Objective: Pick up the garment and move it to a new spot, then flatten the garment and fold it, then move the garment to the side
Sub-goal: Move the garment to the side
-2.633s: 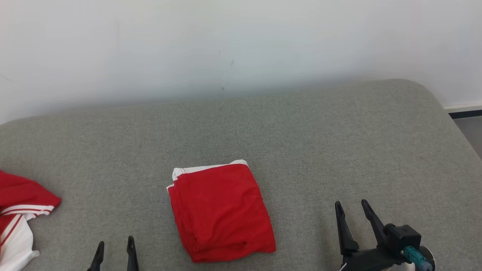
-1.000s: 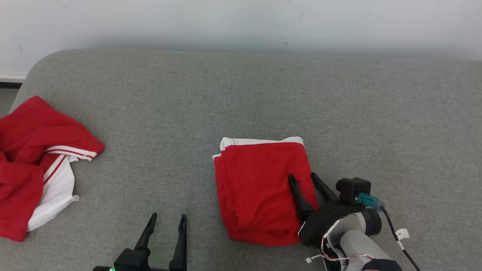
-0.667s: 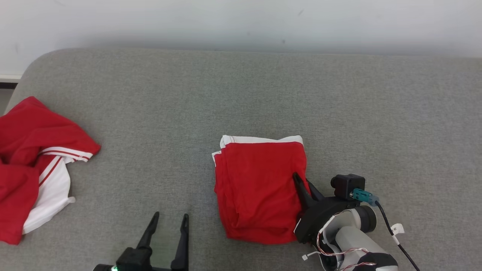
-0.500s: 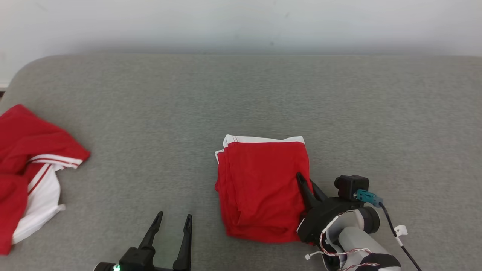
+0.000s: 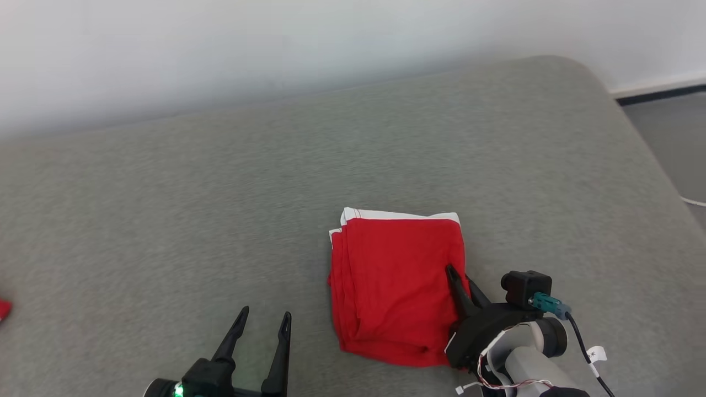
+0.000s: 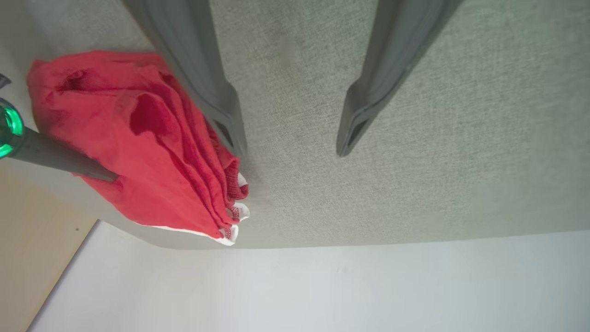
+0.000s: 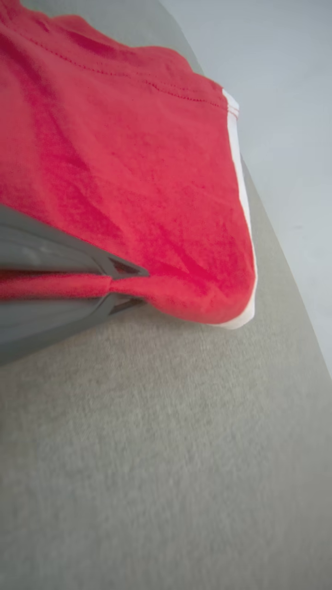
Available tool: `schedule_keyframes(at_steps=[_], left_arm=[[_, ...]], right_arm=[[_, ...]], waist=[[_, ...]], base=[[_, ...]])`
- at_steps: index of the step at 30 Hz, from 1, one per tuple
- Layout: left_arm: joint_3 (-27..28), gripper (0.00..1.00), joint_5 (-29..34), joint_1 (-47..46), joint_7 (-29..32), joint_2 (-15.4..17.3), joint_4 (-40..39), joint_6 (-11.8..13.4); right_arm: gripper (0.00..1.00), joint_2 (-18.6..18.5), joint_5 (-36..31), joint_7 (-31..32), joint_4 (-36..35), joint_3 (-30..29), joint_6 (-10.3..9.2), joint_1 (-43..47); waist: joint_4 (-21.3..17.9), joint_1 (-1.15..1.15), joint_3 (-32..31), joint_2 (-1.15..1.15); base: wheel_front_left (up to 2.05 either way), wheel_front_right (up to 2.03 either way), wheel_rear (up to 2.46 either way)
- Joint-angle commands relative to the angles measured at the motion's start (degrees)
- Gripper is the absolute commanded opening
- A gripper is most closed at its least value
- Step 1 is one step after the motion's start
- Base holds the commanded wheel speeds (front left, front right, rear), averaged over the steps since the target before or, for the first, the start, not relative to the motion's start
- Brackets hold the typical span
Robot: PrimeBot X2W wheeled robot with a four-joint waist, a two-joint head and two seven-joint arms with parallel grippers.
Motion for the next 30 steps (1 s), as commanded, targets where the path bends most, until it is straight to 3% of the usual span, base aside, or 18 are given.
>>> schedule_keyframes(at_steps=[1, 7, 14, 21, 30], left_arm=[[0.31, 1.0, -0.2, 0.18, -0.17, 0.13, 0.1, 0.07], [1.18, 1.0, 0.59, 0.95, -0.18, 0.09, 0.27, -0.27], [-0.19, 1.0, 0.92, -1.03, -0.18, 0.11, 0.53, -0.75], [-0.44, 1.0, 0.94, -1.9, -0.17, 0.15, 0.78, -0.79], [-0.1, 1.0, 2.8, -4.95, -0.18, 0.15, 0.07, -0.69]], right_arm=[[0.0, 0.1, -0.18, -0.28, -0.19, 0.26, -0.1, 0.71], [0.0, 0.37, 0.76, -0.27, -1.04, 1.42, -0.1, 0.77], [0.0, 0.53, 1.57, -0.28, -2.0, 2.67, -0.1, 1.0], [0.0, -0.28, 0.79, -0.28, -2.86, 4.15, -0.1, -1.04], [0.0, -4.33, -0.32, -0.28, -2.69, 2.0, -0.1, -7.91]], waist=[[-9.88, 0.0, -1.46, 0.0], [-17.87, 0.0, -1.44, 0.0], [-20.96, 0.0, -0.32, 0.0], [-20.39, 0.0, 1.74, 0.0], [-12.35, 0.0, 7.83, 0.0]], base=[[0.0, 0.0, 0.0], [0.0, 0.0, 0.0], [0.0, 0.0, 0.0], [0.0, 0.0, 0.0], [0.0, 0.0, 0.0]])
